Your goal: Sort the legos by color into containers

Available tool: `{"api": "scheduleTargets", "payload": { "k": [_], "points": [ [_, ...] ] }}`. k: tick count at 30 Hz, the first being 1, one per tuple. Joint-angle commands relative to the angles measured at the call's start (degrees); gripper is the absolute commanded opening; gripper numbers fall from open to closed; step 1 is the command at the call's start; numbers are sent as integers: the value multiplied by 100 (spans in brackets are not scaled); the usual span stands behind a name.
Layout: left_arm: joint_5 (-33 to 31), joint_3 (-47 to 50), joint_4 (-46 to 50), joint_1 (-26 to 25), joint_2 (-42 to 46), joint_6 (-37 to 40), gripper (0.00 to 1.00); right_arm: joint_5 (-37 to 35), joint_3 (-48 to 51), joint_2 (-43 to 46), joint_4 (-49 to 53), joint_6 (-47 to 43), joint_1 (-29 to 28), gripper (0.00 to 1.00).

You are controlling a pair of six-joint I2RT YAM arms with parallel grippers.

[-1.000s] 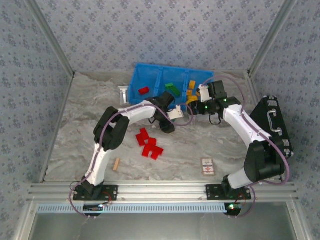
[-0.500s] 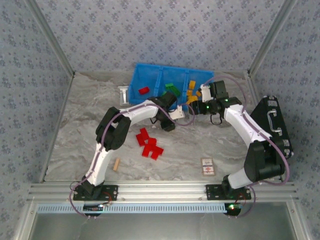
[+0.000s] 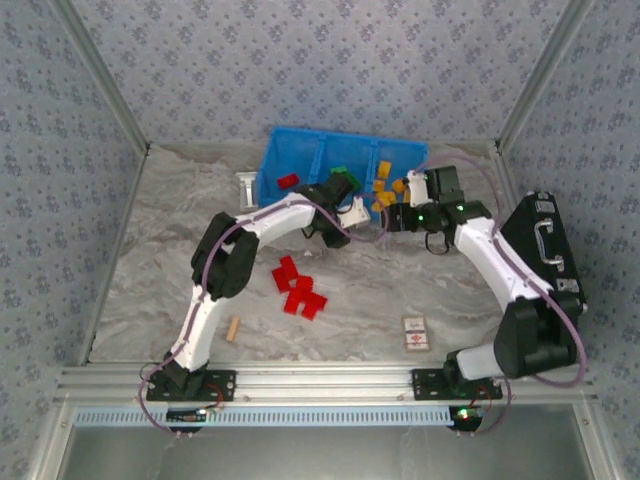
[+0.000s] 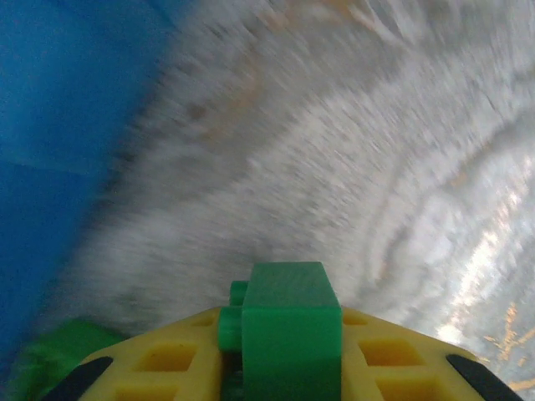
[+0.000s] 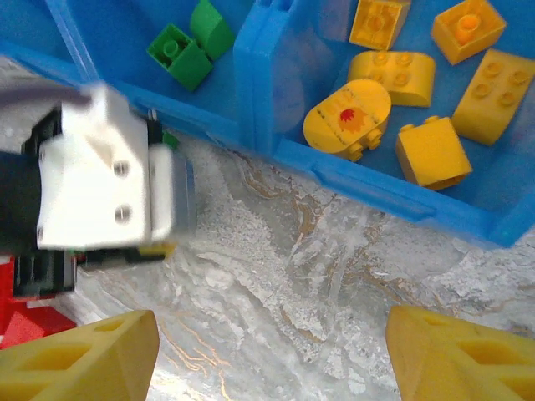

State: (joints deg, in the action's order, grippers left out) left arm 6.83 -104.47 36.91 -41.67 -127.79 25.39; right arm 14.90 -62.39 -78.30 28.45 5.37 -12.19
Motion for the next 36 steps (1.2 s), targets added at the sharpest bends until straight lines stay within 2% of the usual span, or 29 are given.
{"api": "scheduleTargets", "payload": {
  "k": [1,5,11,15,19,24,31,36],
  "points": [
    [-123,-941,-68,145,170,-68,30,44,295,645,-79,209,83,74],
    [-188,-2083,168,259,-439,162,30,112,538,1140,-25,410,161,75],
    [-390,-3752,582,457,-1717,218,32,237,702,1393,30,586,173,75],
    [-464,-4325,549,516,-2142,208,33,246,698,1480,75,563,198,75],
    [-437,-4319,322,549,-2204,216,37,249,774,1496,33,544,218,75],
    [-471,-4315,420,542,-2151,212,61,321,904,1509,-94,588,229,75],
    [-606,-3770,498,512,-1399,292,65,399,959,1520,-181,597,225,75],
    [-779,-2228,1,382,-154,493,69,445,966,1537,-156,545,208,75]
  ]
}}
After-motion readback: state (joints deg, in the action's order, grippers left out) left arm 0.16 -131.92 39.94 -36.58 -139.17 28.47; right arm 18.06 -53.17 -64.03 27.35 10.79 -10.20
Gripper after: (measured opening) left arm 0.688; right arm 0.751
